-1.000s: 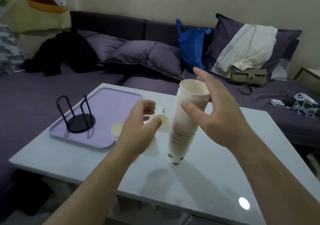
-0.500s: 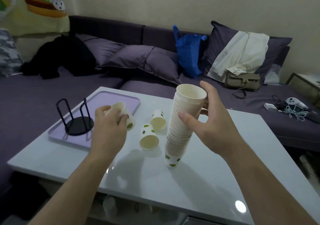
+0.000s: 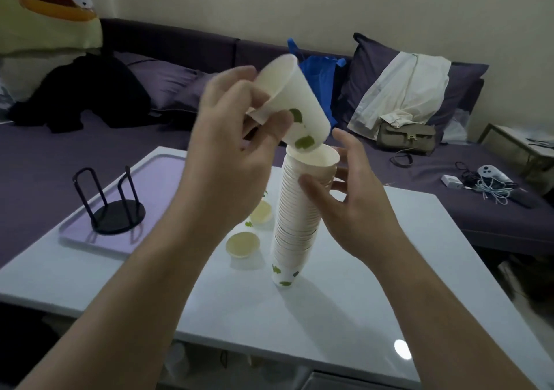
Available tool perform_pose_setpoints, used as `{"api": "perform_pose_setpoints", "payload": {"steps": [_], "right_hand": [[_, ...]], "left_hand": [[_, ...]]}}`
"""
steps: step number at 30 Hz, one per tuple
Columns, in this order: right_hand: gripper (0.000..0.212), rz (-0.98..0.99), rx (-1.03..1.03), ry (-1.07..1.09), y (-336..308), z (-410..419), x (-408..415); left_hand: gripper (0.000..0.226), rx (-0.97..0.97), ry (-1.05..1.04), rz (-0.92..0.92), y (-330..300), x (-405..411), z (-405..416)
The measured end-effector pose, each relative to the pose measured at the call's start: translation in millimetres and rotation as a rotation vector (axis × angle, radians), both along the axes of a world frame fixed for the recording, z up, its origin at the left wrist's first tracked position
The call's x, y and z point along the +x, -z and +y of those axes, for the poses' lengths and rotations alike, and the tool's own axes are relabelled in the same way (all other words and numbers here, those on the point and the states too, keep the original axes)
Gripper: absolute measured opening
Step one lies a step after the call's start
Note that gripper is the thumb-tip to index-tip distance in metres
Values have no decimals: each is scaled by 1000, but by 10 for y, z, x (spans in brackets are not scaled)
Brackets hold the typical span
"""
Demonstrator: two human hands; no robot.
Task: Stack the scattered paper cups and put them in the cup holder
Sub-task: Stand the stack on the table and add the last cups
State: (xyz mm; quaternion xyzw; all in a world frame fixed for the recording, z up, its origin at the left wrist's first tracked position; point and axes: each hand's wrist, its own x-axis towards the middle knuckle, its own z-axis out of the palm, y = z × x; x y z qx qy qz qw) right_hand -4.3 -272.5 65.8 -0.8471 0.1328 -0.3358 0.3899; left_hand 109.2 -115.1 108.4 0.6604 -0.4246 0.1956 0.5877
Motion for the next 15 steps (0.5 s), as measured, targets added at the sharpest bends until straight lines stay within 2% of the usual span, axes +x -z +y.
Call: {"api": "perform_pose_setpoints", "payload": {"steps": [3, 9, 12, 15], "right_hand": [[75, -11, -1, -5, 15, -23, 14], [95, -33, 37, -13, 27, -7, 16], [108, -95, -51, -33, -21, 16, -9], [104, -143, -211, -45, -91, 61, -18]], "left_hand": [[11, 209, 4, -103, 87, 22, -106], [17, 395, -37, -214, 113, 0, -142], [26, 456, -37, -186, 89, -34, -152], [26, 481, 12, -145, 57, -69, -153]]}}
